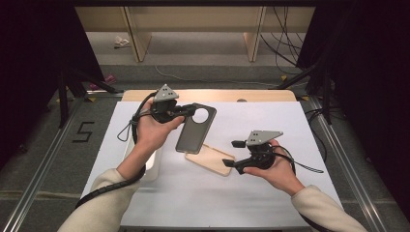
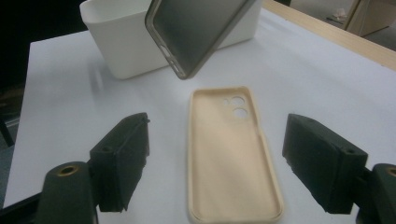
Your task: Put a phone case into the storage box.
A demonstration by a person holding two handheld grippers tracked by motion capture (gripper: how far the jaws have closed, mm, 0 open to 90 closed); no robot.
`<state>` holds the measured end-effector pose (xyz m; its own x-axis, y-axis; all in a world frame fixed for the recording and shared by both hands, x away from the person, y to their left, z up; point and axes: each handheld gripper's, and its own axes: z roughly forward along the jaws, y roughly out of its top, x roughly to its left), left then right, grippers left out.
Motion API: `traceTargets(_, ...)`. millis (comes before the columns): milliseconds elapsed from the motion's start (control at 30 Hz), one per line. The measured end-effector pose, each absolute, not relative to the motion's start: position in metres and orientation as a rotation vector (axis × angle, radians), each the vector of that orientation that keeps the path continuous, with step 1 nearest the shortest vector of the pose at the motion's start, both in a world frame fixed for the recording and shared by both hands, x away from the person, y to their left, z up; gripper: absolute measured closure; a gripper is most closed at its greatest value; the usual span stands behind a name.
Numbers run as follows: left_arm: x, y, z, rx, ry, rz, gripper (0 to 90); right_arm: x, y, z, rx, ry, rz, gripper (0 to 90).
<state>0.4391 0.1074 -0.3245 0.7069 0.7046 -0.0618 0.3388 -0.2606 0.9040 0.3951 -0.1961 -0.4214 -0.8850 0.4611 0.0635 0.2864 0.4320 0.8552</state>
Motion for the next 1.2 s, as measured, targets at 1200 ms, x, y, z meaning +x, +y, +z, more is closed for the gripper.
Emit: traceTargets(1200, 0.445, 0.149, -0.308, 1.823, 0.798, 0.543, 81.2, 0.388, -0.23, -0.422, 0.724, 2.439, 1.46, 16.0)
